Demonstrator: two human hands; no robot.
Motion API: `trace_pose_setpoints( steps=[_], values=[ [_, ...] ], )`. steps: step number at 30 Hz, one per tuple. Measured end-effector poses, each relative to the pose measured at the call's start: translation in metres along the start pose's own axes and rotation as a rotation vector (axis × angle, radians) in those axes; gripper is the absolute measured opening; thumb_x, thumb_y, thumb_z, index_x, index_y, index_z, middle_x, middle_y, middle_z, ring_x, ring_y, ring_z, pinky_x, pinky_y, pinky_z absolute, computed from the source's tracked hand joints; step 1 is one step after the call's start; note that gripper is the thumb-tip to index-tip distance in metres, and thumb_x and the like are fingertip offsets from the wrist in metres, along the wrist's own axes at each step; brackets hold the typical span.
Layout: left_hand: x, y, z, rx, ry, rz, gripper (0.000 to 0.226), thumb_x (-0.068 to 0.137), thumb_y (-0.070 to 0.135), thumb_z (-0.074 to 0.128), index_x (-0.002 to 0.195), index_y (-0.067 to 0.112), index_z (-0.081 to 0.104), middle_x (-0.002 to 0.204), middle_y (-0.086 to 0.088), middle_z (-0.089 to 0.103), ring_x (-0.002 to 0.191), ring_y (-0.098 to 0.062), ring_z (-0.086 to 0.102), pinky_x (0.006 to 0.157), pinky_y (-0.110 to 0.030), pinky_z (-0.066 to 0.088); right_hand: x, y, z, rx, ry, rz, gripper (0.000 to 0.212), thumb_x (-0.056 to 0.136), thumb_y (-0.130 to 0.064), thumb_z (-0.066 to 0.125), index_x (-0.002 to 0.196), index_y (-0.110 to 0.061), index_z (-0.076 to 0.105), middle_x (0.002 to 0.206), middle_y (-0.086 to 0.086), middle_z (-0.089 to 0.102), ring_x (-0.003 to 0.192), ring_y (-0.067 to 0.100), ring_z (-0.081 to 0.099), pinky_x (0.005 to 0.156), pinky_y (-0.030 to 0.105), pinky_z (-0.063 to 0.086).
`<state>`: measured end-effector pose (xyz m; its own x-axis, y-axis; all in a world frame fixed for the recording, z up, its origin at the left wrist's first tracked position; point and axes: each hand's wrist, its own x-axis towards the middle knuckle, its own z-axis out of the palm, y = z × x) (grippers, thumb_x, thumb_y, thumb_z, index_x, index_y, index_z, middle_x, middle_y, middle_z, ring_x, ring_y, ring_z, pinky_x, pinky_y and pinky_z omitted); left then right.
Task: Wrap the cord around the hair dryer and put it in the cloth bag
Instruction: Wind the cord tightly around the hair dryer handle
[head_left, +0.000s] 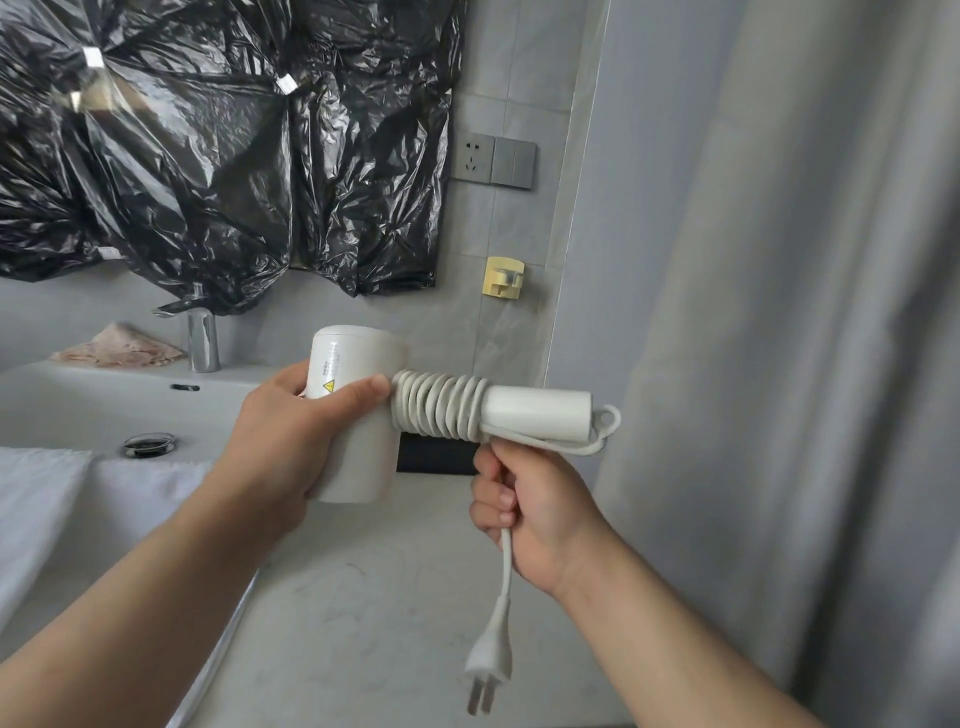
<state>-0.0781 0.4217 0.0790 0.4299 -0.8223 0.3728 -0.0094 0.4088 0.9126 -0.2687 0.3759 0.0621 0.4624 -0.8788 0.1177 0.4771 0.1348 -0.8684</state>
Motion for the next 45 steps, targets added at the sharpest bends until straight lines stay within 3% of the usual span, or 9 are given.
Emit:
trace_pose_setpoints(
  steps=[5,12,17,21,26,30,34,40,45],
  values=[
    [-0.003,-0.001,0.004,0.053,0.167,0.042,0.028,0.067,0.028,0.088,0.088,0.019,0.071,0.08,-0.005,0.072,0.066,-0.02,0.066,0.056,-0.038,0.058,-0.006,0.01,0.009,-0.279,0.093,-0.114,0.028,0.102,-0.009,0.042,0.077,-0.014,0.053,0.065,0.0,0.044,0.041,0.007,0.026,0.038,0.018,0.019],
    [-0.003,-0.003,0.0,0.289,0.344,0.219,0.039,0.06,0.038,0.085,0.089,0.022,0.064,0.079,0.002,0.069,0.07,-0.017,0.063,0.069,-0.049,0.059,-0.022,0.003,0.016,-0.778,0.006,-0.098,0.014,0.097,-0.006,0.044,0.104,0.001,0.053,0.072,0.001,0.056,0.05,0.011,0.035,0.05,0.025,0.031],
    [-0.009,-0.003,-0.003,0.479,0.331,0.309,0.045,0.063,0.037,0.086,0.096,0.028,0.057,0.082,0.011,0.064,0.078,-0.011,0.06,0.067,-0.038,0.05,-0.03,-0.012,0.022,-0.899,-0.082,-0.032,0.033,0.082,-0.009,0.057,0.101,-0.036,0.056,0.084,0.001,0.065,0.059,0.012,0.046,0.062,0.03,0.041],
    [-0.009,-0.005,-0.009,0.529,0.294,0.313,0.047,0.062,0.038,0.087,0.098,0.03,0.057,0.083,0.013,0.063,0.079,-0.009,0.06,0.065,-0.035,0.046,-0.027,-0.024,0.017,-0.578,-0.142,0.031,0.019,0.078,-0.011,0.05,0.088,-0.005,0.065,0.076,0.013,0.063,0.056,0.019,0.054,0.057,0.032,0.048],
    [-0.011,-0.003,-0.014,0.552,0.217,0.327,0.046,0.062,0.034,0.089,0.097,0.03,0.06,0.083,0.012,0.065,0.079,-0.005,0.06,0.062,-0.03,0.047,-0.02,-0.037,-0.007,-0.119,-0.254,0.071,0.041,0.064,-0.021,0.043,0.09,0.002,0.066,0.085,0.025,0.07,0.06,0.024,0.063,0.053,0.029,0.055],
    [-0.011,-0.003,-0.016,0.555,0.107,0.325,0.057,0.053,0.043,0.086,0.105,0.037,0.062,0.088,0.017,0.067,0.083,-0.001,0.061,0.064,-0.028,0.048,-0.022,-0.037,-0.012,-0.238,-0.213,0.008,0.029,0.077,0.0,0.047,0.102,-0.001,0.061,0.09,0.02,0.074,0.063,0.02,0.064,0.052,0.024,0.049],
    [-0.012,-0.005,-0.02,0.504,-0.019,0.314,0.063,0.048,0.048,0.081,0.109,0.039,0.065,0.091,0.021,0.068,0.084,0.0,0.064,0.068,-0.027,0.05,-0.016,-0.034,-0.009,-0.395,-0.042,-0.054,0.016,0.088,-0.021,0.06,0.082,-0.006,0.062,0.055,0.006,0.06,0.043,0.013,0.042,0.044,0.023,0.026],
    [-0.011,-0.005,-0.023,0.462,-0.144,0.309,0.062,0.047,0.045,0.084,0.106,0.036,0.067,0.091,0.02,0.07,0.08,0.001,0.065,0.064,-0.009,0.047,-0.006,-0.035,-0.017,-0.419,0.017,0.034,0.013,0.093,-0.011,0.058,0.082,-0.005,0.062,0.053,0.003,0.052,0.045,0.011,0.036,0.046,0.023,0.019],
    [-0.011,-0.005,-0.025,0.271,-0.207,0.269,0.057,0.049,0.041,0.087,0.103,0.032,0.073,0.094,-0.004,0.074,0.083,-0.018,0.068,0.075,-0.043,0.059,-0.003,-0.03,-0.02,-0.386,0.004,0.096,0.016,0.079,-0.013,0.069,0.071,-0.013,0.055,0.058,-0.001,0.045,0.048,0.01,0.034,0.051,0.026,0.024]
  ],
)
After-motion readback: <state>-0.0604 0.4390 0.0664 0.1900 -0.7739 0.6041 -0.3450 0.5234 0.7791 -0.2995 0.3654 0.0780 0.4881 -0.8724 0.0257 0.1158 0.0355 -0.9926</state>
